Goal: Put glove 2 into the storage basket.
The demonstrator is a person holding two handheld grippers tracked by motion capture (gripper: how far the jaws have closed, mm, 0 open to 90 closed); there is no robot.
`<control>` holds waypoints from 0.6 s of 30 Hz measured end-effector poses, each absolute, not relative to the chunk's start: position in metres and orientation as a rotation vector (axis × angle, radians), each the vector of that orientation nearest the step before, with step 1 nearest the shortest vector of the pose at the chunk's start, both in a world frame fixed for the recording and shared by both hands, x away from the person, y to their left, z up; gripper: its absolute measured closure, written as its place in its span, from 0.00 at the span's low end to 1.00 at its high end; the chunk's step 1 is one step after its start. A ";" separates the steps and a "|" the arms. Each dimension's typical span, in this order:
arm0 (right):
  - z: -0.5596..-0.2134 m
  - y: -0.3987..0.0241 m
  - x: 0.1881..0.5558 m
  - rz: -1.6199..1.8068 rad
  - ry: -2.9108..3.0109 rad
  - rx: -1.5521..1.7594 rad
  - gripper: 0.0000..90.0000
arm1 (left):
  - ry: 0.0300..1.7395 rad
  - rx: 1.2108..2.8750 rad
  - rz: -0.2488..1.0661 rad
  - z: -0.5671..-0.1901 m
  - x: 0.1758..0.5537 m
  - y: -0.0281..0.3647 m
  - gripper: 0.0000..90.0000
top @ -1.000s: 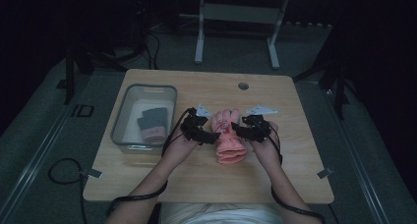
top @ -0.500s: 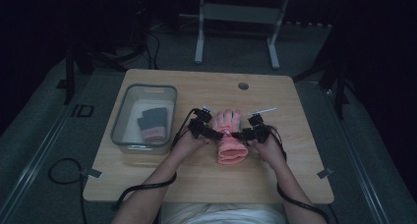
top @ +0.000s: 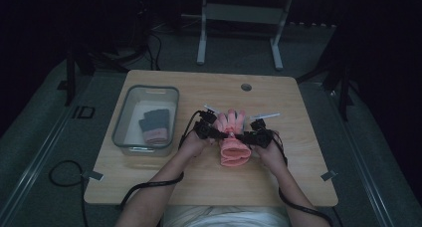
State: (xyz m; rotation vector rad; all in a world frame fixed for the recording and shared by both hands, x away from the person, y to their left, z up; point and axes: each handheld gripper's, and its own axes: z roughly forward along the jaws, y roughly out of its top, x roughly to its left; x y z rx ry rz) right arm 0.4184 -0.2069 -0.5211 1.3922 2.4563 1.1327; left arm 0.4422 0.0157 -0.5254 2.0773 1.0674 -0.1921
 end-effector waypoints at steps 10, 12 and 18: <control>-0.488 -0.204 0.404 1.224 2.363 1.317 0.74 | 1.002 2.082 -0.094 -0.482 0.433 0.022 0.83; -0.481 -0.202 0.403 1.242 2.355 1.296 0.74 | 0.995 2.085 -0.067 -0.473 0.430 0.025 0.83; -0.464 -0.189 0.403 1.271 2.342 1.255 0.74 | 0.993 2.080 -0.010 -0.454 0.426 0.039 0.83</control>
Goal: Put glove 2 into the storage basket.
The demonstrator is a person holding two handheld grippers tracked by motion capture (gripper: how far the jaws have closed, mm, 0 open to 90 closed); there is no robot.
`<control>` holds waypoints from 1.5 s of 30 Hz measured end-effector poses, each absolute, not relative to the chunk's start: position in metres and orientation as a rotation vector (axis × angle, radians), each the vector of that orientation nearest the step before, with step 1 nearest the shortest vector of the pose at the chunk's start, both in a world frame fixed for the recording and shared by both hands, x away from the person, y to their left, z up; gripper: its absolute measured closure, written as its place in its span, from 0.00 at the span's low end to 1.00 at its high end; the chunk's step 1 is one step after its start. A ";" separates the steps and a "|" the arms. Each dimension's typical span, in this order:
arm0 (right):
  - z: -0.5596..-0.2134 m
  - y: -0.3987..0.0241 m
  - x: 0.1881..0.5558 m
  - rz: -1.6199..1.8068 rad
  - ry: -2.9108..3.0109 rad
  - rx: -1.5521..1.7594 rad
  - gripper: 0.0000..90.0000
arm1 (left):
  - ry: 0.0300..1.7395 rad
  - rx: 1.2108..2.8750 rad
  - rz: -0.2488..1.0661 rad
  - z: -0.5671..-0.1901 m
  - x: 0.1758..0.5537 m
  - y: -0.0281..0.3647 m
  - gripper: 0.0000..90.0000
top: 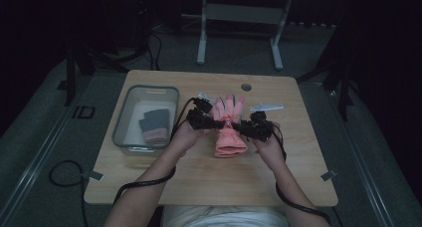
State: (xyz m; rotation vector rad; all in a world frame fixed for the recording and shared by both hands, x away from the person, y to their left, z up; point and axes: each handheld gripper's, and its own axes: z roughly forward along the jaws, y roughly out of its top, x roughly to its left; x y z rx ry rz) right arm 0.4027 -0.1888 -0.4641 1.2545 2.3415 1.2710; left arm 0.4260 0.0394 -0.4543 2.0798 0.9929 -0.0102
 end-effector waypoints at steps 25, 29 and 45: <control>-0.393 -0.105 0.423 1.378 2.350 1.056 0.74 | 1.075 2.023 0.148 -0.377 0.421 0.121 0.83; -0.383 -0.086 0.429 1.387 2.368 1.028 0.74 | 1.108 2.000 0.177 -0.366 0.420 0.142 0.83; -0.368 -0.010 0.440 1.426 2.438 0.933 0.74 | 1.217 1.965 0.238 -0.349 0.409 0.215 0.83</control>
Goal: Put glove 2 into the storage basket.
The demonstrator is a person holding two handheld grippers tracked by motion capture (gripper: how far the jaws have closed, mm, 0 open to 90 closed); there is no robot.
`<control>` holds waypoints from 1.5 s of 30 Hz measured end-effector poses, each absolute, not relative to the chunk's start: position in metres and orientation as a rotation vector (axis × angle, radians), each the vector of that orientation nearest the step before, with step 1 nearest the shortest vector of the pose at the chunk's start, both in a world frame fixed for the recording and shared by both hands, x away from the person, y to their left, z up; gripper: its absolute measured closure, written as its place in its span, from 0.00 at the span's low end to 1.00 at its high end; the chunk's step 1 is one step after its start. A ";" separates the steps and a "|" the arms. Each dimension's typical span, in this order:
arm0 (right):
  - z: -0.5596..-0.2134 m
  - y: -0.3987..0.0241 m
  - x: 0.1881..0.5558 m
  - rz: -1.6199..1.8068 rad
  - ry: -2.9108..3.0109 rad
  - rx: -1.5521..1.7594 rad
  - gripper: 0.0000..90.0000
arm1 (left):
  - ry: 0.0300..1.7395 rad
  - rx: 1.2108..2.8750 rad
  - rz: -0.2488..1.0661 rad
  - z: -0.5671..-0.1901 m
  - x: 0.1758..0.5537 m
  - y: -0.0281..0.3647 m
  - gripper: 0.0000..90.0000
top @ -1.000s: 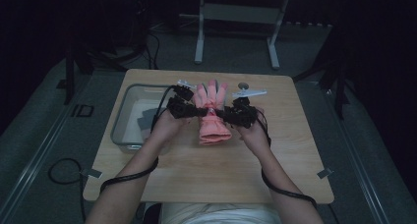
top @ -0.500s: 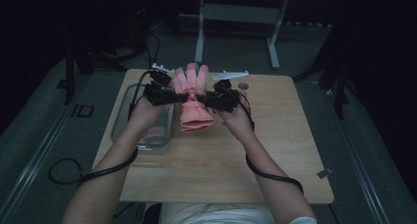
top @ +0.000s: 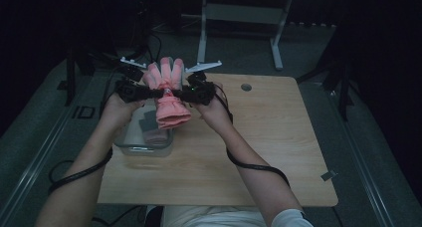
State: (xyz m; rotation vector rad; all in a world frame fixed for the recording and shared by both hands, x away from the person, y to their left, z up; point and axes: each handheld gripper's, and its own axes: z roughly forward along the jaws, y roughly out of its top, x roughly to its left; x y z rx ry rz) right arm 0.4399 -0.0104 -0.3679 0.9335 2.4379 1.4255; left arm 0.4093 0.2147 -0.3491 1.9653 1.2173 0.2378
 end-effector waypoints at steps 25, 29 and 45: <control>-0.409 0.067 0.457 1.375 2.541 0.909 0.74 | 1.373 1.926 0.217 -0.396 0.414 0.278 0.83; -0.426 0.068 0.462 1.350 2.560 0.946 0.74 | 1.399 1.926 0.180 -0.412 0.421 0.277 0.83; -0.480 0.065 0.471 1.229 2.662 1.072 0.74 | 1.480 1.939 0.057 -0.470 0.432 0.270 0.83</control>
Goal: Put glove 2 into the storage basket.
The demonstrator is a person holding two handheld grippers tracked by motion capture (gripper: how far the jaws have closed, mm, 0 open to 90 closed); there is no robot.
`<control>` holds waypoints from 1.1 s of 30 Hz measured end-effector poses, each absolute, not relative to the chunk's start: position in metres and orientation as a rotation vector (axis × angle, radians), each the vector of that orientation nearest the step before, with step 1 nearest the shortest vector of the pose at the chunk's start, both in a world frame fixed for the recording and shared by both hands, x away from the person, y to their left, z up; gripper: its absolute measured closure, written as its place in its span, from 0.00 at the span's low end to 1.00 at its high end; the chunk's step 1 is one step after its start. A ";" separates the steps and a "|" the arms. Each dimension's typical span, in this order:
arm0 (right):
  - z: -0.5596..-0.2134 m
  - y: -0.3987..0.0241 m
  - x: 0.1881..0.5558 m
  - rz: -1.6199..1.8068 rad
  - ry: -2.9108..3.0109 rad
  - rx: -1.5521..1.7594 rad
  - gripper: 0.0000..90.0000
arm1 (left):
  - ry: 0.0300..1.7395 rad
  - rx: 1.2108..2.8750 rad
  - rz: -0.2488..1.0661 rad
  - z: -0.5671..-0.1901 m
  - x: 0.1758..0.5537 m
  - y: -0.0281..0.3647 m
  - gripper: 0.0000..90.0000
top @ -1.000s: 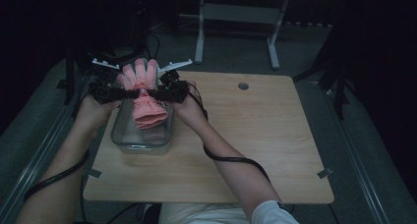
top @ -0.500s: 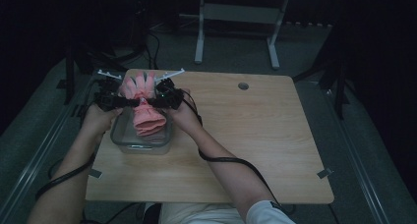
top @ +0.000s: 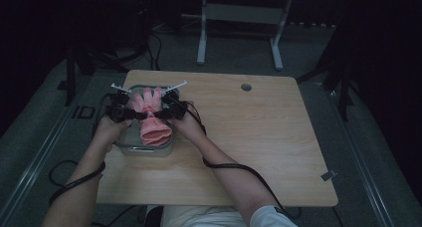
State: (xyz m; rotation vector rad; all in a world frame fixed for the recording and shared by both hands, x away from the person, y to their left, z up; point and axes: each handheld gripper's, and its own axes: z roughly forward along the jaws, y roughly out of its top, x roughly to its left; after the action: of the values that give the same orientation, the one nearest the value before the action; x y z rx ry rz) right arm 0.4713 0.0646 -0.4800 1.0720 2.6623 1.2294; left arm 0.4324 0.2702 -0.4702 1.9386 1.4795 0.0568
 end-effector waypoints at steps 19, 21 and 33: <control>-0.484 0.059 0.485 1.190 2.645 1.139 0.62 | 1.555 1.959 0.151 -0.478 0.442 0.261 0.67; -0.478 0.057 0.484 1.195 2.628 1.100 0.59 | 1.553 1.975 0.172 -0.477 0.442 0.259 0.66; -0.467 0.035 0.481 1.287 2.590 1.085 0.47 | 1.570 2.002 0.332 -0.476 0.444 0.244 0.55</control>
State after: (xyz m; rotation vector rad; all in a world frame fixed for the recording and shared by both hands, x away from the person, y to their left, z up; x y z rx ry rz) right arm 0.4813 0.0346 -0.4668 1.0852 2.5901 1.2874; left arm 0.4441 0.2435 -0.4755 2.0016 1.5700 0.3318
